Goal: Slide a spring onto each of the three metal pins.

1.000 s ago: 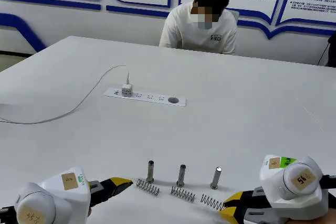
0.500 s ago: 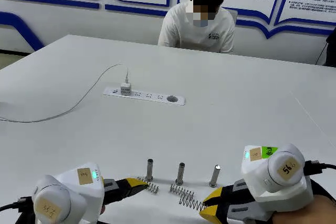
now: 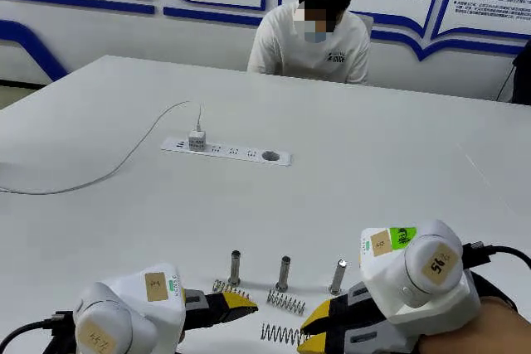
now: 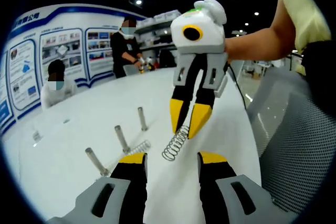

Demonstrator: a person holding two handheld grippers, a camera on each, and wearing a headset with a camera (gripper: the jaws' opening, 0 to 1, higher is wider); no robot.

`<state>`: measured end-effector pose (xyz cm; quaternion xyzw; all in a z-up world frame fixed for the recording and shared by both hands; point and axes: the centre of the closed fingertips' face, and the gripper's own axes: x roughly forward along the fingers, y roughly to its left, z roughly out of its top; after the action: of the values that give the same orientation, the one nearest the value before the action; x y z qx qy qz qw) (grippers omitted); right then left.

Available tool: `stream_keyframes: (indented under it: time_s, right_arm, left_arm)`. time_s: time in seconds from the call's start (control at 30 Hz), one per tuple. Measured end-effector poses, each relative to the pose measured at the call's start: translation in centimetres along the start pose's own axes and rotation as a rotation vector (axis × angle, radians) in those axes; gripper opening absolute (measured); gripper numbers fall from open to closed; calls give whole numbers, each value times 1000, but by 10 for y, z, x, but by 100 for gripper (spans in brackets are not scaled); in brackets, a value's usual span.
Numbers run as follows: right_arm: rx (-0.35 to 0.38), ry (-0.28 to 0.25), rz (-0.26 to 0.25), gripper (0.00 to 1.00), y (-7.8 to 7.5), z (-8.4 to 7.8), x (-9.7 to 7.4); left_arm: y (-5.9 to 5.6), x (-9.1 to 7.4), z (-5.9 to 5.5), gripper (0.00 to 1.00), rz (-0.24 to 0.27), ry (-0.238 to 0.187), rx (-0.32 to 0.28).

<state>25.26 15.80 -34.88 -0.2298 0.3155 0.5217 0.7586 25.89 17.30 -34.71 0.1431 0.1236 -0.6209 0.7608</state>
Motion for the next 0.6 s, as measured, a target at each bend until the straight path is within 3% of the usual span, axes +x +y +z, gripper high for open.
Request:
stream_keyframes:
  time_s: [0.4, 0.6]
  right_arm:
    - [-23, 20, 40, 11, 11, 1, 1]
    - [-27, 19, 44, 11, 12, 4, -3]
  left_arm:
    - [-10, 3, 1, 17, -36, -2, 64]
    - [-10, 3, 1, 14, -35, 2, 86]
